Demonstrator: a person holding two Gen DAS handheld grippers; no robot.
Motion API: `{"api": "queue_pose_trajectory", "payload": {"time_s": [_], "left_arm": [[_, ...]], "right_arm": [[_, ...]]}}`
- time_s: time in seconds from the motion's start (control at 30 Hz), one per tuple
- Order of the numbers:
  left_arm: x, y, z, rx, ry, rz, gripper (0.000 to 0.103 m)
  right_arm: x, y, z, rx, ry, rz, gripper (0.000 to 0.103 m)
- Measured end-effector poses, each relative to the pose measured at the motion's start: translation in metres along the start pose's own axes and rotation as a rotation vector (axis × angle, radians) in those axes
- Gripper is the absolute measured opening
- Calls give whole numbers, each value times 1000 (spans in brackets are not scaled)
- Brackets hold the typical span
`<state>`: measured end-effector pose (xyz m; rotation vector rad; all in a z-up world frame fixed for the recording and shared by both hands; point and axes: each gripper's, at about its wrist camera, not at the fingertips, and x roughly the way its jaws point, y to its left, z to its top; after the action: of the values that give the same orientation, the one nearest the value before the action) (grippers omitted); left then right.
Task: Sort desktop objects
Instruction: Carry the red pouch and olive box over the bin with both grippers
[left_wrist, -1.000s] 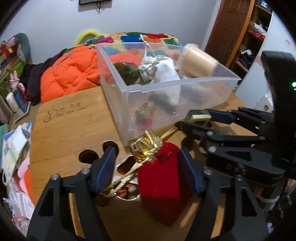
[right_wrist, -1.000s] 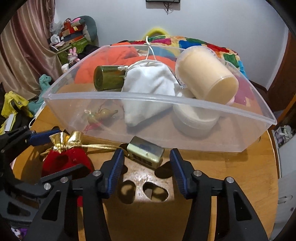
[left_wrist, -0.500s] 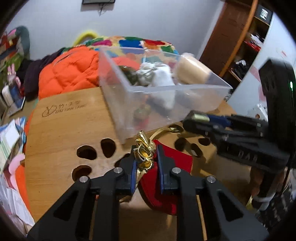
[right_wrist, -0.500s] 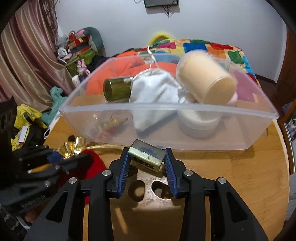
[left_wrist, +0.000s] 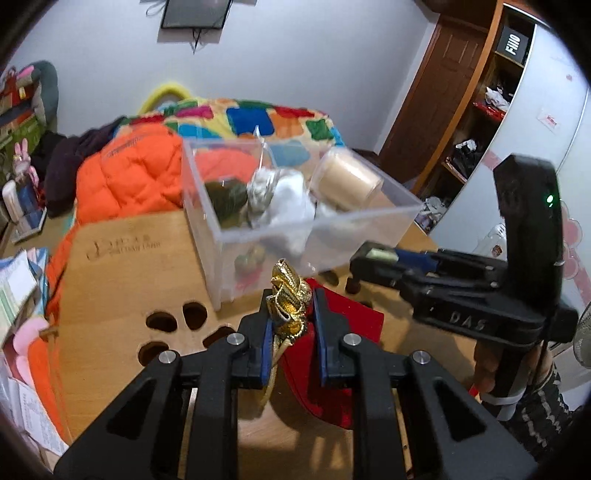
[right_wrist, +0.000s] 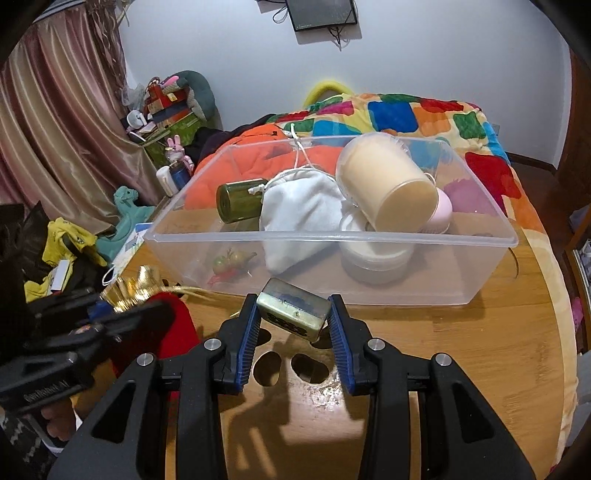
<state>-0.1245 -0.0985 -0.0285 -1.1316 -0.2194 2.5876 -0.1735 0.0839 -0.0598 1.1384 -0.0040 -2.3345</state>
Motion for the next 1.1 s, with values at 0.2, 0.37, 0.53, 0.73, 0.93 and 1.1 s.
{"api": "queue_pose_trajectory", "payload": {"time_s": [0.2, 0.37, 0.53, 0.73, 0.93, 1.1], "left_arm": [[-8, -18, 11, 41, -28, 35, 18], [-9, -31, 16, 65, -40, 63, 18], [-7, -44, 23, 86, -48, 103, 18], [-3, -53, 34, 92, -60, 130, 18], [3, -56, 43, 73, -83, 160, 18], [1, -57, 55, 73, -104, 159, 18]], "right_arm": [[-13, 0, 3, -20, -26, 11, 34], [-26, 1, 7, -64, -51, 4, 34], [-39, -1, 11, -82, -80, 13, 34], [-54, -9, 16, -105, -113, 21, 34], [-63, -23, 21, -119, -124, 13, 34], [-66, -34, 25, -129, -131, -4, 34]]}}
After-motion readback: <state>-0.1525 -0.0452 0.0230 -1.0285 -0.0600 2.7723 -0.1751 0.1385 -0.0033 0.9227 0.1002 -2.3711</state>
